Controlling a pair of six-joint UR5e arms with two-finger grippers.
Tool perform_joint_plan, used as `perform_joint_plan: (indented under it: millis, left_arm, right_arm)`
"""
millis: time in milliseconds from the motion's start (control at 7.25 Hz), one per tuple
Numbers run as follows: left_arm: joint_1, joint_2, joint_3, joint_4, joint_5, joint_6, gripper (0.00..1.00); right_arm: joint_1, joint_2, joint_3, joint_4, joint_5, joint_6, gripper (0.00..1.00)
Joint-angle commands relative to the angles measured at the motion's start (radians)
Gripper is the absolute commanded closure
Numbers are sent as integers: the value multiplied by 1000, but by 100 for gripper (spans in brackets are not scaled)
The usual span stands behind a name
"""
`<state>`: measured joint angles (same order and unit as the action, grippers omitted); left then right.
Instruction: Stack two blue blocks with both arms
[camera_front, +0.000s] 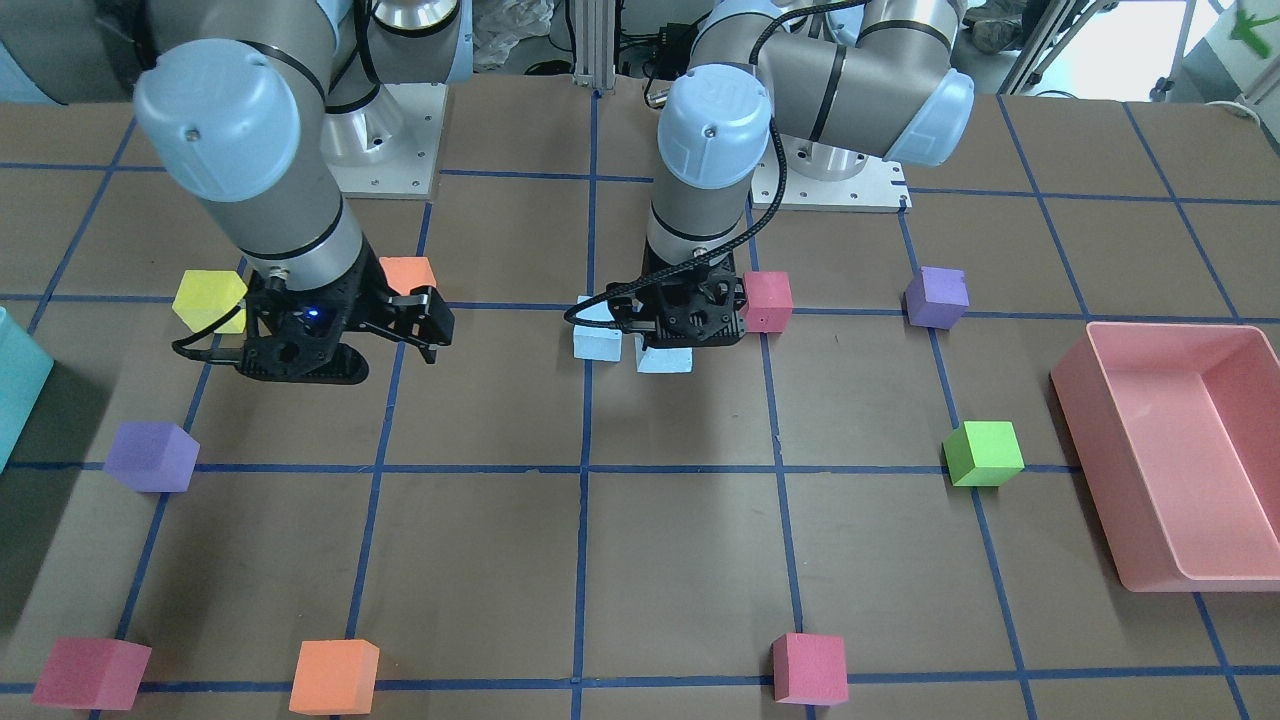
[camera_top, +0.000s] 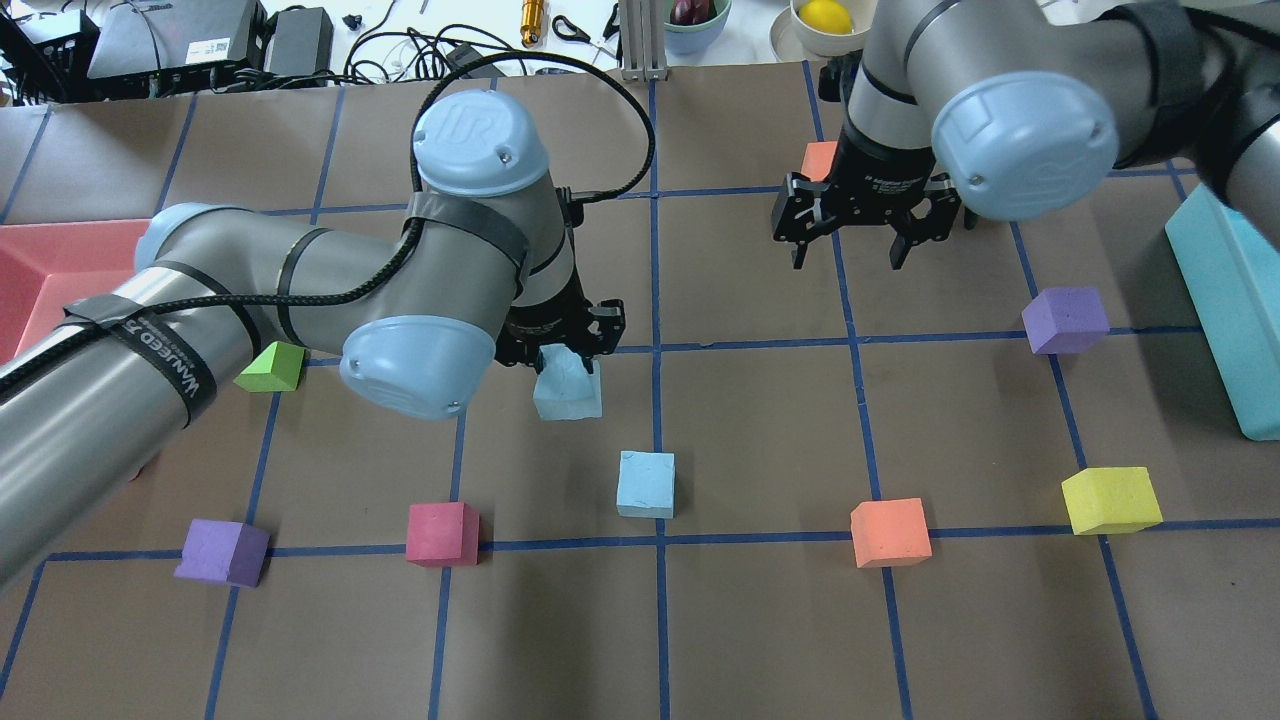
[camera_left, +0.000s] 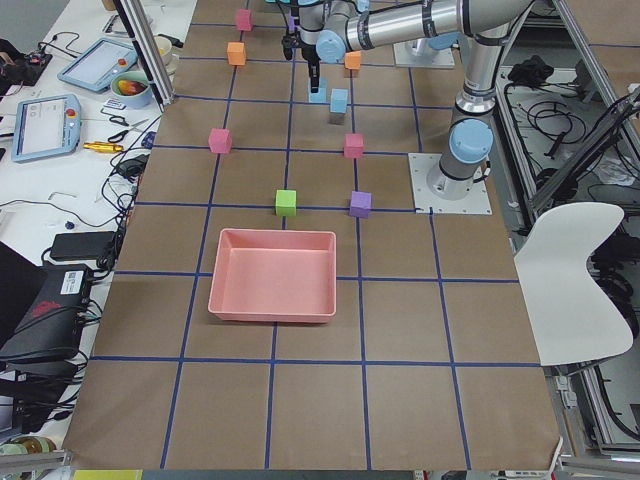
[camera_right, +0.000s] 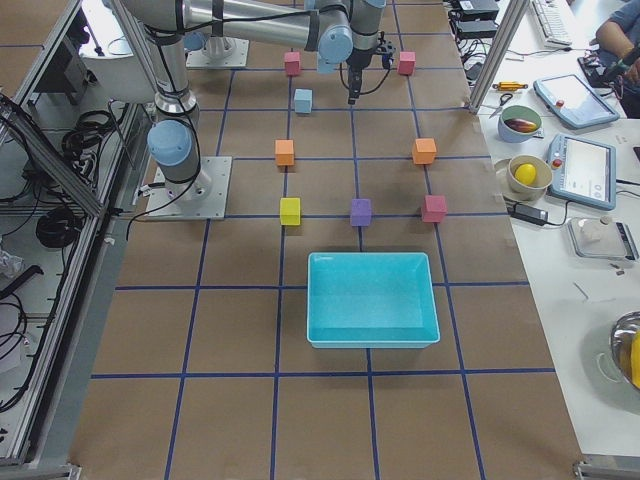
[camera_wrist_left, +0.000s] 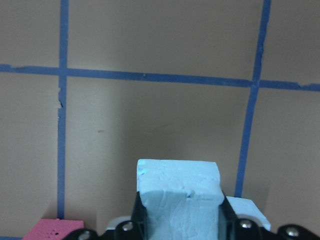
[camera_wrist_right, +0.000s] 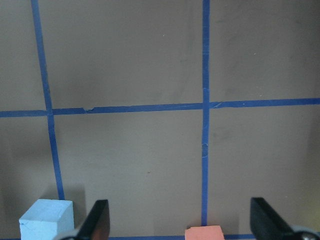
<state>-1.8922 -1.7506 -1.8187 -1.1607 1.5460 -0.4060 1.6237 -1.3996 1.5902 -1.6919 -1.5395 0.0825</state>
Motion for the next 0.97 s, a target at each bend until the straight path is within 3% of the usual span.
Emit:
perform_joint_plan:
  millis: [0,552,828]
  left_arm:
    - [-101,-12,6,4,-23,-71,100]
    - [-151,-12,-27,-1,-12,-71,100]
    - [-151,0,-62,6,-15,-68,100]
  right_arm:
    - [-91,-39,-36,72,-13,-103,0]
    - [-105,-153,-44,237,-34,-92,0]
    - [-105,-160,-29,230,-24,-96,0]
